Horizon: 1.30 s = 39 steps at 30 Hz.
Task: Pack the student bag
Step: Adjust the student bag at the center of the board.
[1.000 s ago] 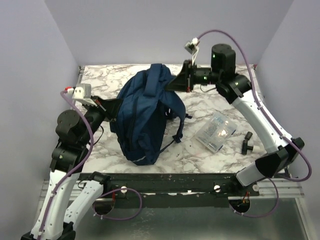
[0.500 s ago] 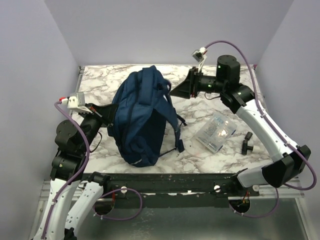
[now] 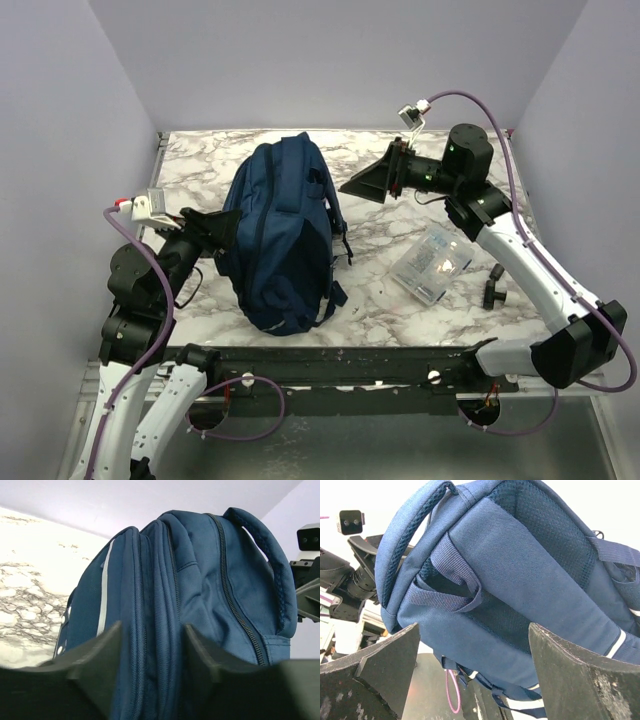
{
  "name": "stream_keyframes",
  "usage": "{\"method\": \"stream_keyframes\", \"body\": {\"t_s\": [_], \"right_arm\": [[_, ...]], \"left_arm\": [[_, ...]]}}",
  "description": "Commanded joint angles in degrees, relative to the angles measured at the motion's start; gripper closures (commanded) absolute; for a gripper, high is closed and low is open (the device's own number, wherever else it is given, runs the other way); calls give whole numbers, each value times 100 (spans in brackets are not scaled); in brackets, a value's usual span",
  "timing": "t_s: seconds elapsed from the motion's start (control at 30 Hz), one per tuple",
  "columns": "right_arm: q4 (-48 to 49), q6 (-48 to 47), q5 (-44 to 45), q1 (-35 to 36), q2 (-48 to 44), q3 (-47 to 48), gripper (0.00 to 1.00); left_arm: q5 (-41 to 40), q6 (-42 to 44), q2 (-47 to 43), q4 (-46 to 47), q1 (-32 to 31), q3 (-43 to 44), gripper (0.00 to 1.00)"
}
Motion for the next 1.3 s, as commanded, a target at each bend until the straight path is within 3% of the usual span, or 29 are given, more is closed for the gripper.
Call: {"method": "stream_keyframes", "body": {"t_s": [0.0,0.1,0.4,0.67,0.73,0.83,0.97,1.07,1.27], "right_arm": [[362,80,-68,85,-197,-197,8],[63,-119,162,90,-286,-218,7],[-611,-446,1369,92,-634,-93,3],[-1380,-1007,3334,89,-1143,99,0],[-1323,-1026,3343,94,-1219,70,0],[-1183,-946,3122,94,-1212,-43,0],[-908,-661,2753,94,-1073,-262,0],[-445,-379,2139,161,-923,-482,0],[584,486,2751,1347,-627,-533,0]], "left_arm": [[142,5,-127,-170,8,103,37],[9,169,-116,-403,2,285,27],[331,507,-17,-626,2,785,10],[113,1129,280,-1151,9,1485,2],[360,986,527,-1156,8,1356,2],[1517,620,1119,-922,4,1052,2],[2363,63,1373,-251,-57,716,21],[2224,-238,1314,259,-476,507,26],[2028,-402,1420,398,-1024,322,27]]}}
